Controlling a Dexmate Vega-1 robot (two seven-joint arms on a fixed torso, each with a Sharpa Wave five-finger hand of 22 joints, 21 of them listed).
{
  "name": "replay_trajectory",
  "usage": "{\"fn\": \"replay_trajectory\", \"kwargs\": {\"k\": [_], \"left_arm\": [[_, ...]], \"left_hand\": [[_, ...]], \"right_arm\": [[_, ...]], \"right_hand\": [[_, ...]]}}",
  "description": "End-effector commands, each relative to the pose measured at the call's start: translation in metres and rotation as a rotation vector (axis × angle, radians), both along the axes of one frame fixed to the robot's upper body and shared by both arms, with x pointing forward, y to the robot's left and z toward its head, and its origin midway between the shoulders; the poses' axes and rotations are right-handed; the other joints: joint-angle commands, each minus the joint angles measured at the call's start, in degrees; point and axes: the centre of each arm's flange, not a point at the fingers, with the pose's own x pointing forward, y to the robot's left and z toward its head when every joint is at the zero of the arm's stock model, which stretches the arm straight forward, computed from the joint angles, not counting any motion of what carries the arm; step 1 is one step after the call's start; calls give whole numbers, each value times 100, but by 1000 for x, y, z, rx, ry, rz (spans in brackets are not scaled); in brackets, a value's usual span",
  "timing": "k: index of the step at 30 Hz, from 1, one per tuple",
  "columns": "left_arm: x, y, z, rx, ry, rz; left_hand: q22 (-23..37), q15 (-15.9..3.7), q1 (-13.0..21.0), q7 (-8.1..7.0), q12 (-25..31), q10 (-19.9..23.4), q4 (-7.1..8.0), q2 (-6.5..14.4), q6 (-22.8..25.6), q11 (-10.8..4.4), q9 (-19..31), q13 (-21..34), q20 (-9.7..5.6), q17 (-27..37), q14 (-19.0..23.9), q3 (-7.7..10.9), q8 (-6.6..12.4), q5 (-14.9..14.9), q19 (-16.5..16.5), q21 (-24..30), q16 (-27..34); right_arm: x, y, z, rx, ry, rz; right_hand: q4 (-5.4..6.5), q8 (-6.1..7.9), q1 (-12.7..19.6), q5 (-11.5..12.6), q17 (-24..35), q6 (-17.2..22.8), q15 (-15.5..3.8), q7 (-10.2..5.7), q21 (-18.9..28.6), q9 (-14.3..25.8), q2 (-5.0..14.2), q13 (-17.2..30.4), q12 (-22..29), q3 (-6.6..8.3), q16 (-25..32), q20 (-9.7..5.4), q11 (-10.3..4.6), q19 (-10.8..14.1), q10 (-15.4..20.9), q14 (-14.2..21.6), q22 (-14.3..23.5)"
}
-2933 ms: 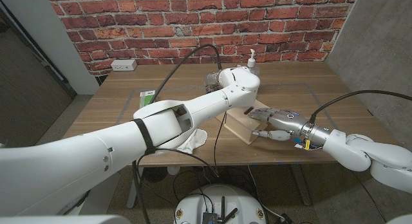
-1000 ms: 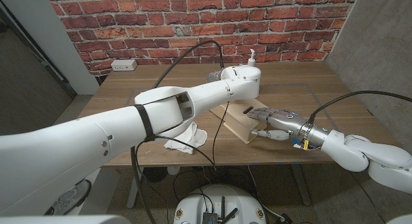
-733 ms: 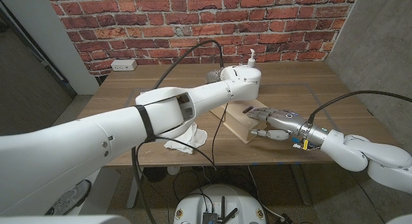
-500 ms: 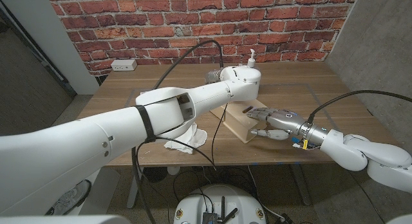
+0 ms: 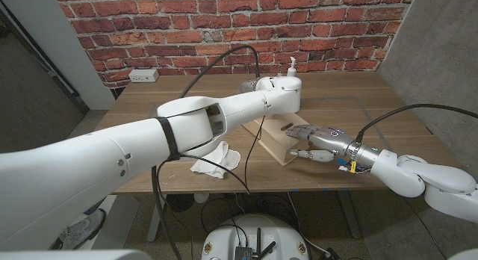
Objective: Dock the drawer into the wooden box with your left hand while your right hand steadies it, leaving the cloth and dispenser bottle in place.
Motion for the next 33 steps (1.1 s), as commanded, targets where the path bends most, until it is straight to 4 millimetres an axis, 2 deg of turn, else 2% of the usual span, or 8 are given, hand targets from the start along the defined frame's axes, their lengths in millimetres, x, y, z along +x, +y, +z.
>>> {"fn": "replay_trajectory", "kwargs": {"k": [1,33], "left_arm": [[5,-5,1,-4,-14,-25],[13,-21,-1,1,30,-71]], "left_hand": [[5,-603,402,42,41,343,24,412,42,-387,8,14,-713,28,307,13,39,26,5,-11,13],[5,-604,411,26,37,317,28,424,19,-381,9,15,-716,29,288,8,37,27,-12,-13,13]], "right_arm": [[1,1,1,-4,-8,8],[5,-1,3,9,-3,6]], "right_hand": [[24,-6,-23,-13,33,4,-221,21,36,10,243,12,25,-2,5,-479,37,54,6,-38,24],[36,-2,-29,-13,41,17,-219,21,38,10,248,13,30,-5,10,-484,28,72,13,-37,24]]}}
